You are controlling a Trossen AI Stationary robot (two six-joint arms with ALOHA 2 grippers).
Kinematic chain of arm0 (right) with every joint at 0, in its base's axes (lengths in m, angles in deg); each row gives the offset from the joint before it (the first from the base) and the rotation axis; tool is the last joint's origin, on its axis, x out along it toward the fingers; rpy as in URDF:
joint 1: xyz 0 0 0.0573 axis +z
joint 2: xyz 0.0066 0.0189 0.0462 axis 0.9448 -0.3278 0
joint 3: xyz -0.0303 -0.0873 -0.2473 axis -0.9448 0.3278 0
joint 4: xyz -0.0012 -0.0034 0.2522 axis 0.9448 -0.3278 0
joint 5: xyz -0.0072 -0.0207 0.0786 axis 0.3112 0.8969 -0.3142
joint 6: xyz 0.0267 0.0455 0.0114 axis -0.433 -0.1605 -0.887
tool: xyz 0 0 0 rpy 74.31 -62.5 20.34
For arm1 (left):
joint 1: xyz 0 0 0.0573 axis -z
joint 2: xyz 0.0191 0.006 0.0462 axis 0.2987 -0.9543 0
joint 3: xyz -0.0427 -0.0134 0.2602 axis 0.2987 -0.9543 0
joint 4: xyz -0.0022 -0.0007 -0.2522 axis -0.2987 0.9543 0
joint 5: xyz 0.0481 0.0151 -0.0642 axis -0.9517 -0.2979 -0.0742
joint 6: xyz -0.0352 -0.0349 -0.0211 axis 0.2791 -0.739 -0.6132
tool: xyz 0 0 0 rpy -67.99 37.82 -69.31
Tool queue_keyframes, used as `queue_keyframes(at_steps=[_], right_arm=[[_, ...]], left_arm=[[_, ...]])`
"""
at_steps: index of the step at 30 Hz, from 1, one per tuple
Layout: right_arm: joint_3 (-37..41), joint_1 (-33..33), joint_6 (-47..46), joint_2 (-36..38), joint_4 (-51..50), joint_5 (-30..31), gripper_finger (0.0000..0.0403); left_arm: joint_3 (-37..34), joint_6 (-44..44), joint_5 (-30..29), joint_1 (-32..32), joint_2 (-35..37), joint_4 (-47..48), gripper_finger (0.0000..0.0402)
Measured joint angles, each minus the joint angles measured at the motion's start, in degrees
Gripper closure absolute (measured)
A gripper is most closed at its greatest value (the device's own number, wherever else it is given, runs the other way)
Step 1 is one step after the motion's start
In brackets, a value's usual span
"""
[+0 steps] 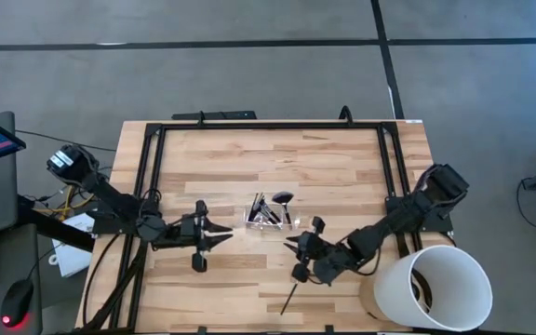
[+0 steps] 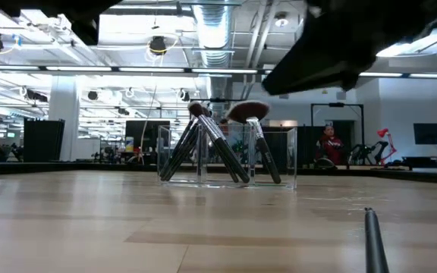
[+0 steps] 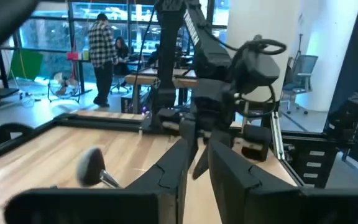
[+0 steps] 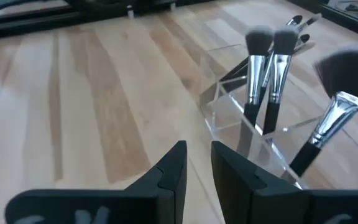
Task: Put items in baskets/containers
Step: Put the liner brush into the left section of the transparent organizer
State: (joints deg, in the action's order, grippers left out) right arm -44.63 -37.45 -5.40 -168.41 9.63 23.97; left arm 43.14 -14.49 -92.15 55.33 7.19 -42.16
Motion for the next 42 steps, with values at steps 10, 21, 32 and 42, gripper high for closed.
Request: queue_keyframes(at_steps=[10, 21, 32, 42], right_arm=[[-2.6, -1.3, -0.4, -0.9, 2.9, -2.6, 0.0337], [-17.4, -6.4, -9.2, -0.9, -19.3, -7.1, 0.0337], [-22.6, -6.6, -10.5, -0.9, -29.7, -15.1, 0.0337], [-22.6, -6.2, -7.9, -3.6, -31.8, -20.4, 0.0337]], left_arm=[[1.2, 2.1, 0.1, -0.1, 6.1, 6.7, 0.033], [6.2, 2.0, 2.0, -1.4, 18.1, 27.2, 0.0323], [6.3, 5.9, 2.0, -2.5, 28.3, 33.6, 0.0323], [7.3, 5.2, 3.2, -4.9, 28.0, 34.2, 0.0323]])
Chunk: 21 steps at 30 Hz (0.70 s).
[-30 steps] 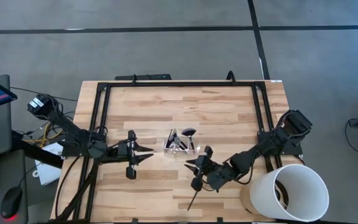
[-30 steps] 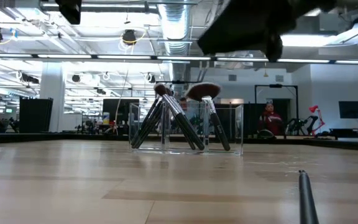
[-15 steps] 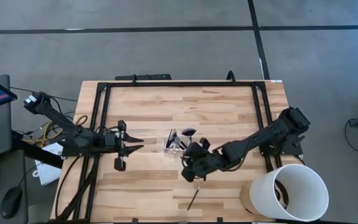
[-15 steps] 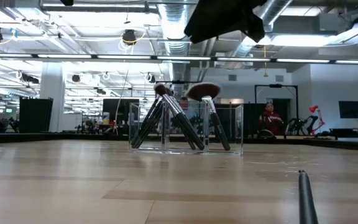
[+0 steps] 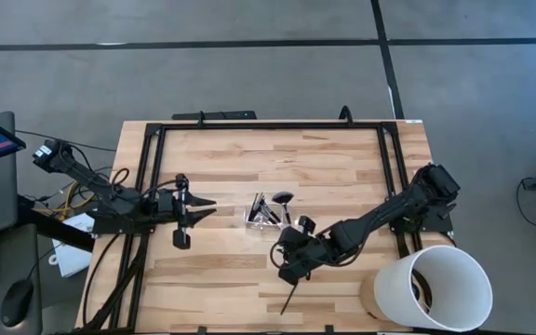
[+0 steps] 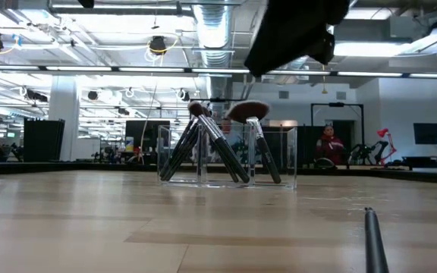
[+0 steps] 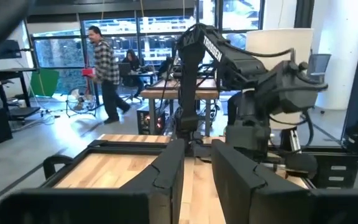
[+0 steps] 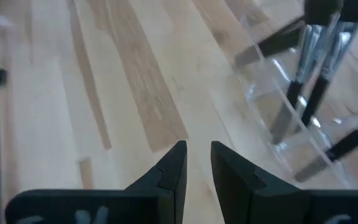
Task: Put items in baskets/containers
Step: Put the liner brush into the left section of the transparent organizer
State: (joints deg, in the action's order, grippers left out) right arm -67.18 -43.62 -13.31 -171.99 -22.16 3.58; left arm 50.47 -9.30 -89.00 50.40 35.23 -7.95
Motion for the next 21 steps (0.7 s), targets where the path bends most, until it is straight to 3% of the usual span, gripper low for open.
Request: queue_keyframes(at_steps=[6, 12, 17, 21], right_arm=[[-0.1, -0.6, 0.3, 0.0, -0.9, -2.7, 0.0337], [-1.1, -0.7, 8.4, 0.0, -2.8, -9.2, 0.0337], [-1.1, 1.1, 16.9, 0.0, -1.6, -9.3, 0.0337], [-1.1, 3.1, 18.5, 0.0, 0.2, -9.3, 0.0337]], left_arm=[[0.2, -0.9, 0.1, 0.0, -1.1, 0.6, 0.0323], [0.2, -1.4, 1.7, 0.0, -1.2, 0.7, 0.0323], [0.2, -1.6, 1.9, 0.0, -1.2, 0.6, 0.0323], [0.2, -2.7, 1.9, 0.0, -1.2, 0.6, 0.0323]])
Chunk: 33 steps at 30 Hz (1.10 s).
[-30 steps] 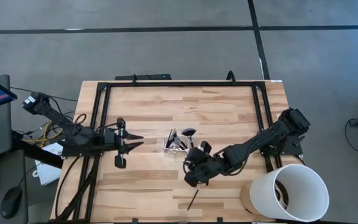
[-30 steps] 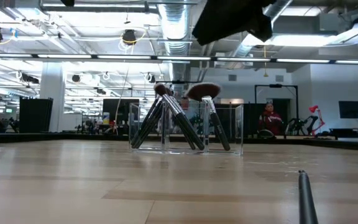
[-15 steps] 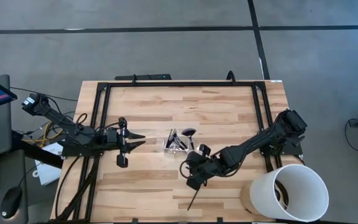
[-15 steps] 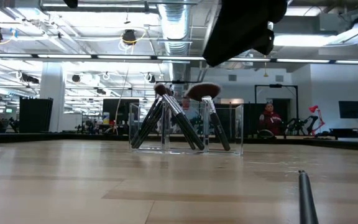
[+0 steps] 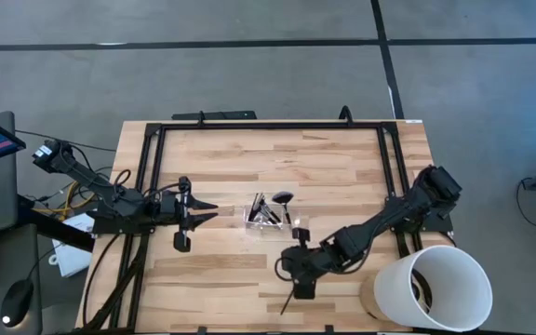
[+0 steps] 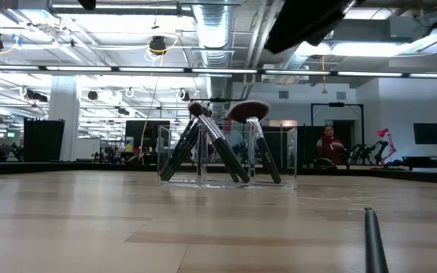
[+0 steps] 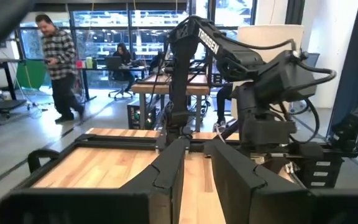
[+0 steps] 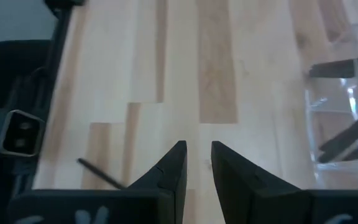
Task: Put items in baskets/containers
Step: Put the liner brush into the left section of the transparent organizer
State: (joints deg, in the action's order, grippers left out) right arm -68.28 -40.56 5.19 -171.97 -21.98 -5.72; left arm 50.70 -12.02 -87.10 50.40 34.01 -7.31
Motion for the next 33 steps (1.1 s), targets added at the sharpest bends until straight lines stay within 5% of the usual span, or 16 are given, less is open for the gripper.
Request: queue_keyframes(at_steps=[15, 33], right_arm=[[0.1, 4.9, 0.3, -9.3, -0.6, -6.1, 0.0337], [0.1, 5.0, 10.4, -9.4, -3.1, -6.2, 0.0337]], left_arm=[[-0.1, -8.7, 0.9, 3.0, -8.2, -0.4, 0.0324], [-0.1, -18.9, 0.8, 7.1, -13.5, -0.5, 0.0325]])
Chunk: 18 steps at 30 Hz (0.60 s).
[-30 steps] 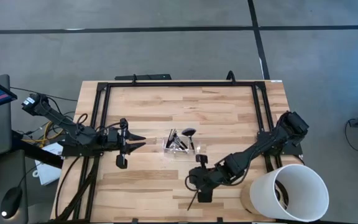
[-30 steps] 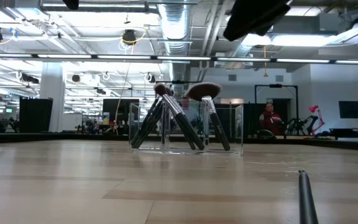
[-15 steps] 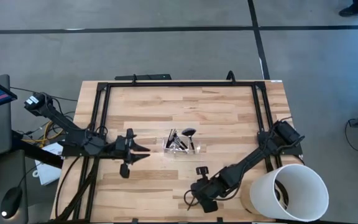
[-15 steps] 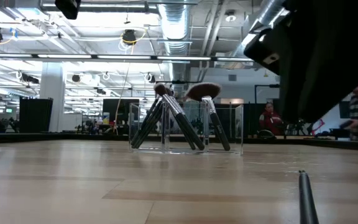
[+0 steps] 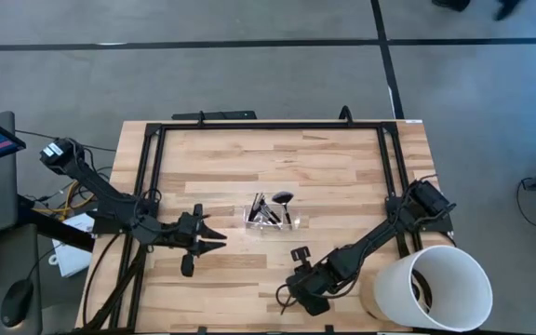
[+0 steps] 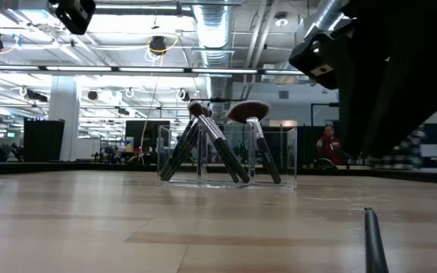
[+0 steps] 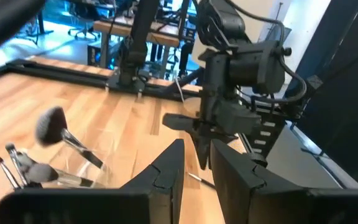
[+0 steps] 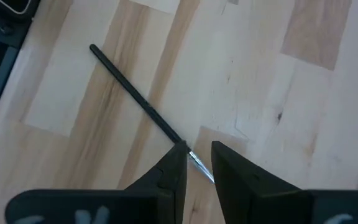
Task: Put items in baskets/containers
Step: Put the liner brush into the left section of the transparent organizer
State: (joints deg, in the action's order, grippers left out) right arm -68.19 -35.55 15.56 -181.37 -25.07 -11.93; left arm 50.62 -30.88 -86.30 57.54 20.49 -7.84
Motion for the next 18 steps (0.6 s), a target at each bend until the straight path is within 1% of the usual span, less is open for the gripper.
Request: queue_keyframes(at_steps=[8, 12, 18], right_arm=[[0.0, -0.3, 5.6, 0.0, -0.4, 0.0, 0.0337], [0.2, -0.3, 7.0, -0.9, -1.2, -0.3, 0.0337], [0.0, -0.3, 7.6, -2.8, 1.5, -1.5, 0.0337]], left_arm=[[0.0, -4.5, 0.0, 0.1, -0.8, 0.0, 0.0325], [0.0, -7.3, 0.0, 1.2, -1.1, -0.1, 0.0325], [0.0, -8.1, -0.3, 3.9, -4.2, -0.4, 0.0325]])
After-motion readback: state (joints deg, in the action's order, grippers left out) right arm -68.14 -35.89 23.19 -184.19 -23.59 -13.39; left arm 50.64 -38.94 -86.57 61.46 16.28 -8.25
